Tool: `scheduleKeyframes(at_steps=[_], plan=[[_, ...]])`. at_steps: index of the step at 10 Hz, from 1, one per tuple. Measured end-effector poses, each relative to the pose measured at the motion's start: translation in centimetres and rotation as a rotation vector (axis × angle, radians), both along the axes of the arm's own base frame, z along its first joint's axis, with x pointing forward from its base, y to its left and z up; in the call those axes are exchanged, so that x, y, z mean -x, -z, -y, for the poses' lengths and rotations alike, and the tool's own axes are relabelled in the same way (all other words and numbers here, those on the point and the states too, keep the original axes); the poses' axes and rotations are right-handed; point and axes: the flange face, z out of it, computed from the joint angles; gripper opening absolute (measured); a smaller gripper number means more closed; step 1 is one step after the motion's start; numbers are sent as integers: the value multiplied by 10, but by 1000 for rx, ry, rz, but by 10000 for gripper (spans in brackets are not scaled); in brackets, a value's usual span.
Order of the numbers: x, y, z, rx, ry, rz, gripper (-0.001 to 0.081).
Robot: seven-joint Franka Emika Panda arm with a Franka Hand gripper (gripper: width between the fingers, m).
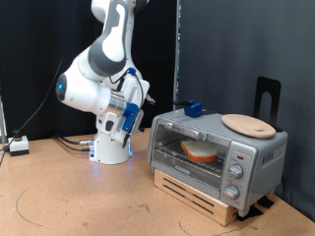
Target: Make a piece of toast with the oven
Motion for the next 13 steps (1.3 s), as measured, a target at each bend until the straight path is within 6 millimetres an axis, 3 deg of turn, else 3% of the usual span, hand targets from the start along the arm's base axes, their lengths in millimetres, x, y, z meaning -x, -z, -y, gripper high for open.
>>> scheduleKeyframes(at_steps=[2, 4, 7, 11, 13], plan=[[-7, 2, 22, 42, 17, 5, 809], [-11, 0, 17, -3, 43, -6, 809], [-44, 4, 8, -85, 128, -35, 809], [-92, 25, 3, 56, 268, 30, 809], [-85, 22, -2, -16, 193, -23, 809]])
